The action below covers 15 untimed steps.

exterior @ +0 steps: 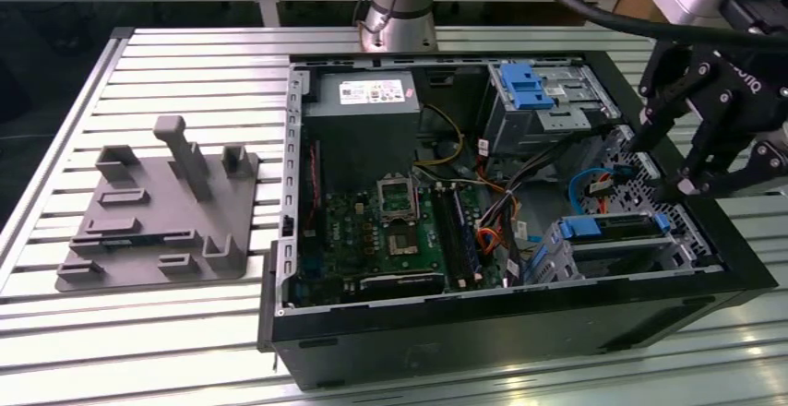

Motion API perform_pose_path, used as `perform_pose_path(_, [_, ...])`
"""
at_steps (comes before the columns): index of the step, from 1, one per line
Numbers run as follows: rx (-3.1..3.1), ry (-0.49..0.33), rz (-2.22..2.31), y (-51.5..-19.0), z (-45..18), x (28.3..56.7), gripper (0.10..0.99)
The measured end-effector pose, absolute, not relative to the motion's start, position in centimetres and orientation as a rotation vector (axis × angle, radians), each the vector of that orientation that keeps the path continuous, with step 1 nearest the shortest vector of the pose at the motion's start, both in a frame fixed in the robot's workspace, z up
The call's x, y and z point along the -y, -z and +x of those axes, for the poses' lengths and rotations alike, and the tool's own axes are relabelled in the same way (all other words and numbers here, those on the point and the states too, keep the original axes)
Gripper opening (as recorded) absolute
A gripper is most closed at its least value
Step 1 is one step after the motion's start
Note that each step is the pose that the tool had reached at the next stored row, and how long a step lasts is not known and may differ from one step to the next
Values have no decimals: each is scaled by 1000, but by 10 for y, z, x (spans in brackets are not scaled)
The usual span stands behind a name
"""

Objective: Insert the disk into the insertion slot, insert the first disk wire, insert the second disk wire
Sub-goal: 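Insert the first disk wire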

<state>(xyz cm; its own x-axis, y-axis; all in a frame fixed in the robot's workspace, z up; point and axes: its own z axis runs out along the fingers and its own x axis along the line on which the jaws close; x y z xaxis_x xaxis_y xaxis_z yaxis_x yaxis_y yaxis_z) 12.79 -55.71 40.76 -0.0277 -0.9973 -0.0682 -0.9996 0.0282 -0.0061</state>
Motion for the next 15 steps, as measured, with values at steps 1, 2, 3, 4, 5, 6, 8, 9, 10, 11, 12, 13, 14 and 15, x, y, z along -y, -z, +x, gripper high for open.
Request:
perform_pose_path(1, [-2215, -63, -2154, -407, 128, 553, 557])
perform_pose_path(2, [-2217, -60, -2156, -407, 128, 548, 557])
perform_pose_path(3, [-2218, -58, -2157, -407, 128, 543, 557])
perform_pose_path(4, [-2219, -55, -2158, -407, 128, 539, 557])
perform_pose_path(5, [-2222, -50, -2160, -407, 128, 534, 557])
perform_pose_path(6, [-2225, -42, -2164, -406, 128, 531, 557])
perform_pose_path(8, [-2232, -26, -2171, -405, 129, 526, 557])
perform_pose_path(9, [-2237, -17, -2175, -405, 131, 524, 557])
perform_pose_path(10, [-2240, -9, -2179, -405, 132, 523, 557])
perform_pose_path(11, [-2244, -1, -2183, -404, 133, 522, 557])
perform_pose_path(12, [-2248, 6, -2186, -404, 135, 521, 557])
perform_pose_path(13, [-2251, 13, -2189, -403, 137, 520, 557])
perform_pose_path(14, [-2254, 19, -2193, -403, 139, 520, 557])
perform_pose_path(15, [-2258, 26, -2196, -402, 140, 519, 557])
